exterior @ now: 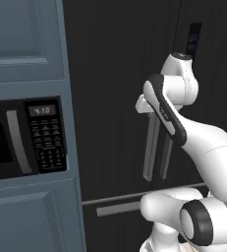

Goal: Retrieve the sausage and cheese from the fridge and place them on the cutting board on the counter.

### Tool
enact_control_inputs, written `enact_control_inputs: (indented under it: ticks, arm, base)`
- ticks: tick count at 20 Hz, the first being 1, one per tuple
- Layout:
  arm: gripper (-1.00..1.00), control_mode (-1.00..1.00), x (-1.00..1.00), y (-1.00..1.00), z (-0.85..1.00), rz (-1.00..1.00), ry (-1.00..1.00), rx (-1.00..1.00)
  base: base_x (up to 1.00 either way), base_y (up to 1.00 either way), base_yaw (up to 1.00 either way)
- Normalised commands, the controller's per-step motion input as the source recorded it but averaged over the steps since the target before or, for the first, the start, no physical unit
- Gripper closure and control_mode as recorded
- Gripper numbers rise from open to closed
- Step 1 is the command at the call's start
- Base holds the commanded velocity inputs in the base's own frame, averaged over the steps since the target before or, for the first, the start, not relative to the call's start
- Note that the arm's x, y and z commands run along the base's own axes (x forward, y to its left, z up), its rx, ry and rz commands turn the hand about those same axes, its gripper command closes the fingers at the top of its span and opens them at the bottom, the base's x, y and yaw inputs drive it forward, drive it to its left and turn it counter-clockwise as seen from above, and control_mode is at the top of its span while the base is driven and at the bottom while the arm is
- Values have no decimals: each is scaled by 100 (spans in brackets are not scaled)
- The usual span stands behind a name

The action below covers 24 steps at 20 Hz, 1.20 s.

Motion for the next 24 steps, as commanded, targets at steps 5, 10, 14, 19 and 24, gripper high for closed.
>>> enact_control_inputs:
  ticks: [5, 10, 14, 19, 24]
  arm:
    - [-100, 100, 0, 0, 0, 0, 0, 0]
    - [-100, 100, 0, 0, 0, 0, 0, 0]
    - [-100, 100, 0, 0, 0, 0, 0, 0]
    - [-100, 100, 0, 0, 0, 0, 0, 0]
    - [-100, 100, 0, 0, 0, 0, 0, 0]
  base:
    - [-15, 0, 0]
    - [-52, -9, 0]
    - [-62, -29, 0]
    - [-35, -32, 0]
    - [-25, -49, -2]
